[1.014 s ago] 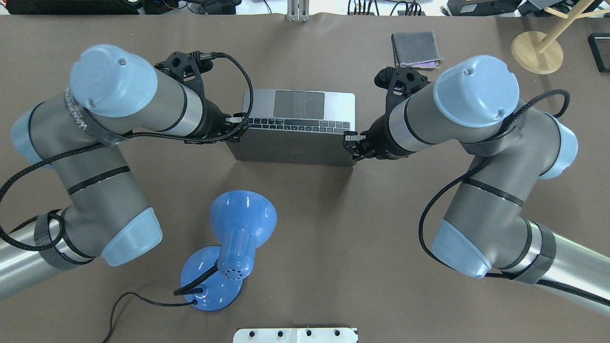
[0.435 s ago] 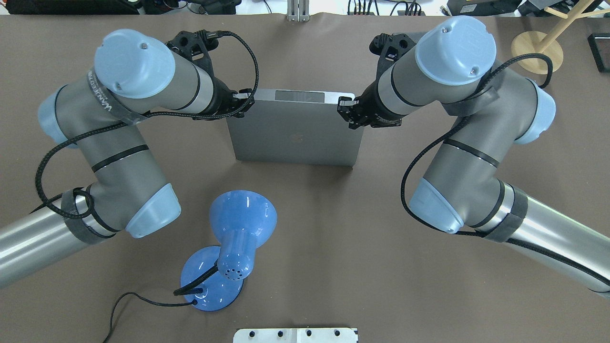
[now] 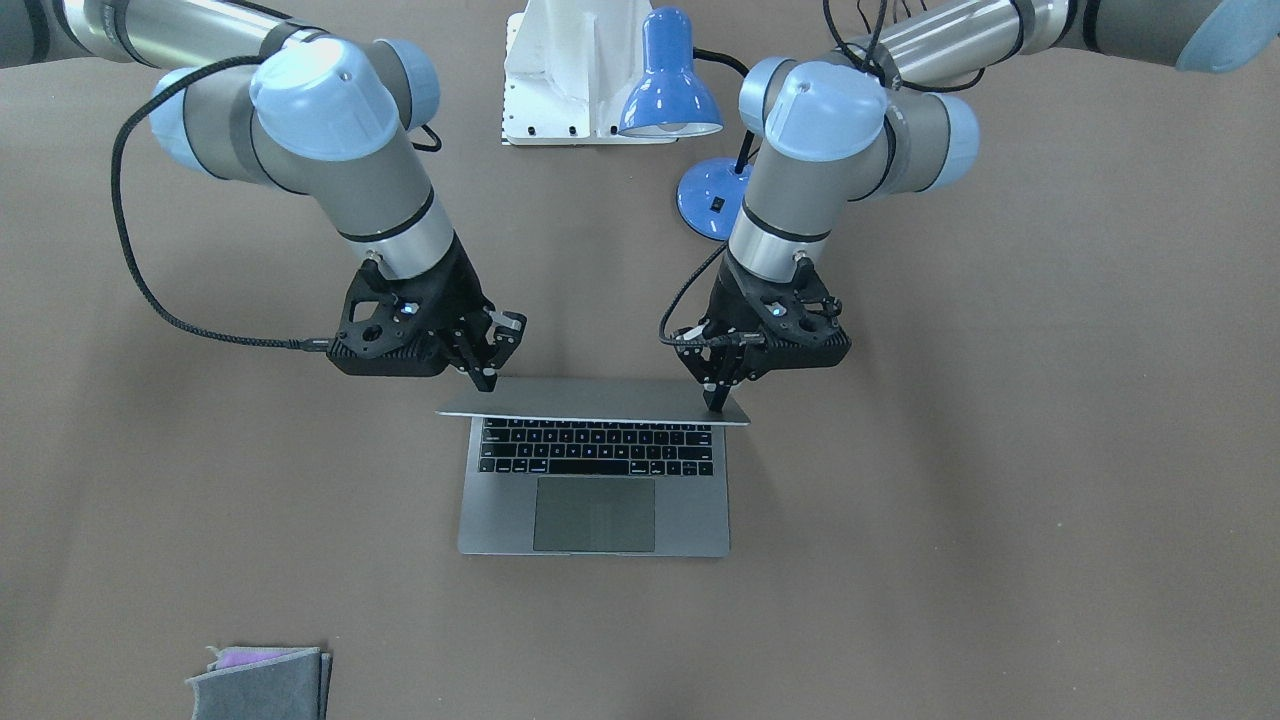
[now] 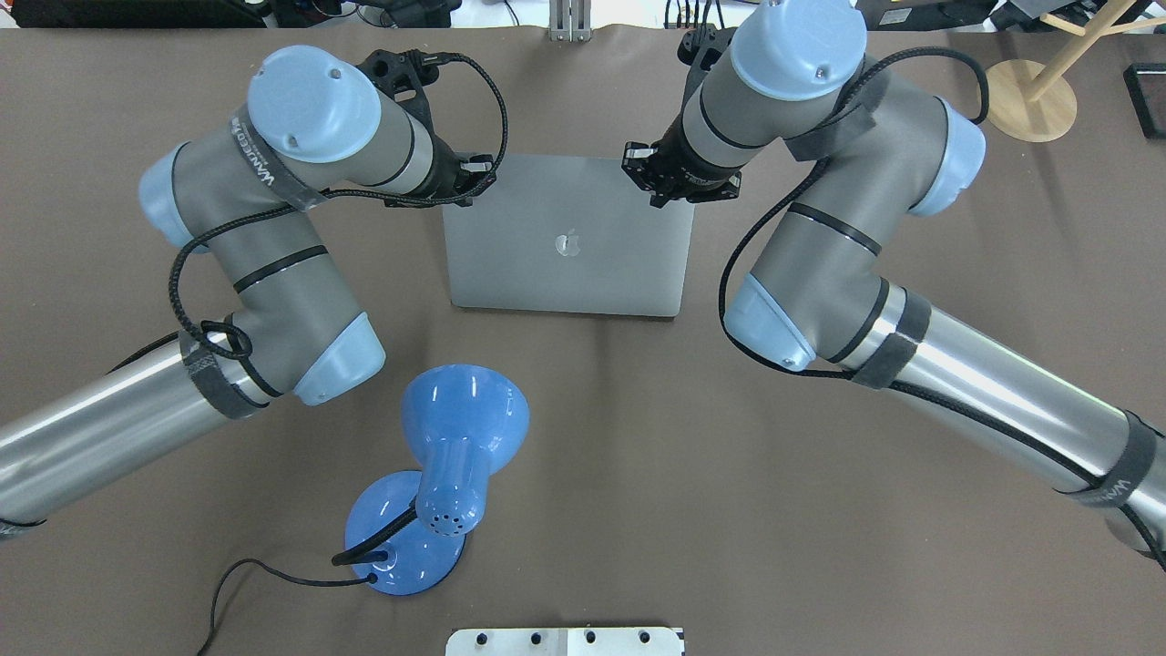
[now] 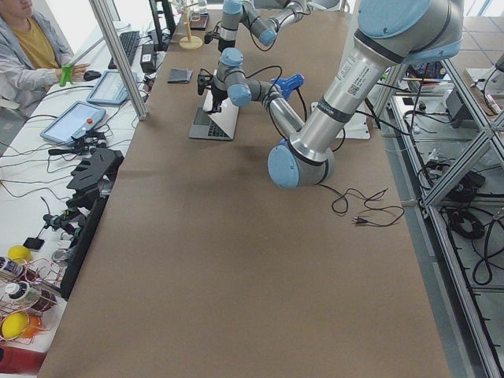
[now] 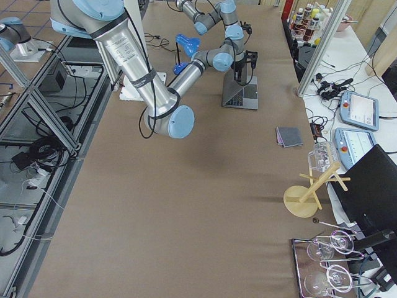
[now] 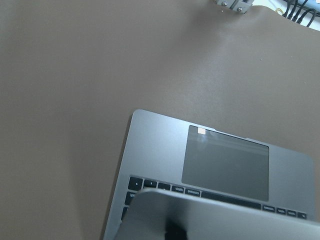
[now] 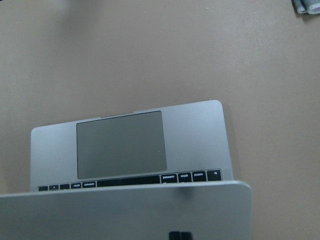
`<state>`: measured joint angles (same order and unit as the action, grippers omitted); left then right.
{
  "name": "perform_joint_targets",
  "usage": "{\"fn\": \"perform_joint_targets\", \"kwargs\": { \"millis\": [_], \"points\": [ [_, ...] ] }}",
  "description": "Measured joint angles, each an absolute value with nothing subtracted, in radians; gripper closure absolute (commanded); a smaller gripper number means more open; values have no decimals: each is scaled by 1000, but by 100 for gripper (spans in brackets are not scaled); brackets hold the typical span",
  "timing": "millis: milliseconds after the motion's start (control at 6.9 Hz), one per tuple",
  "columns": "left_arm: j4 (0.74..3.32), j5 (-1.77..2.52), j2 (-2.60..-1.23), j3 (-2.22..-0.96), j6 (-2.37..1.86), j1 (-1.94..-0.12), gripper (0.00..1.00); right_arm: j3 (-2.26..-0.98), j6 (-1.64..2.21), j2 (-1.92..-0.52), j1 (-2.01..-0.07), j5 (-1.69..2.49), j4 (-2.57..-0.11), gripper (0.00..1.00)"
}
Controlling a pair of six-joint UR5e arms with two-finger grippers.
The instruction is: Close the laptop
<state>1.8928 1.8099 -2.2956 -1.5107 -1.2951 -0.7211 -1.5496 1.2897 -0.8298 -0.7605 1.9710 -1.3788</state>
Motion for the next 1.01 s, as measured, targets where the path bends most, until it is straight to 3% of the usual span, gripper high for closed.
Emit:
{"fn": "perform_joint_targets", "kwargs": {
  "millis": [580,1014],
  "points": [
    [2066,1814,-2416,-1162,-1246,-731,100,-1222,1272,-710,-785,2012,-1258,100],
    [2099,1827,-2436,-1103,-1243,-729,100,-1119,1263,-691,-787,2049,-1206,100]
  ]
}}
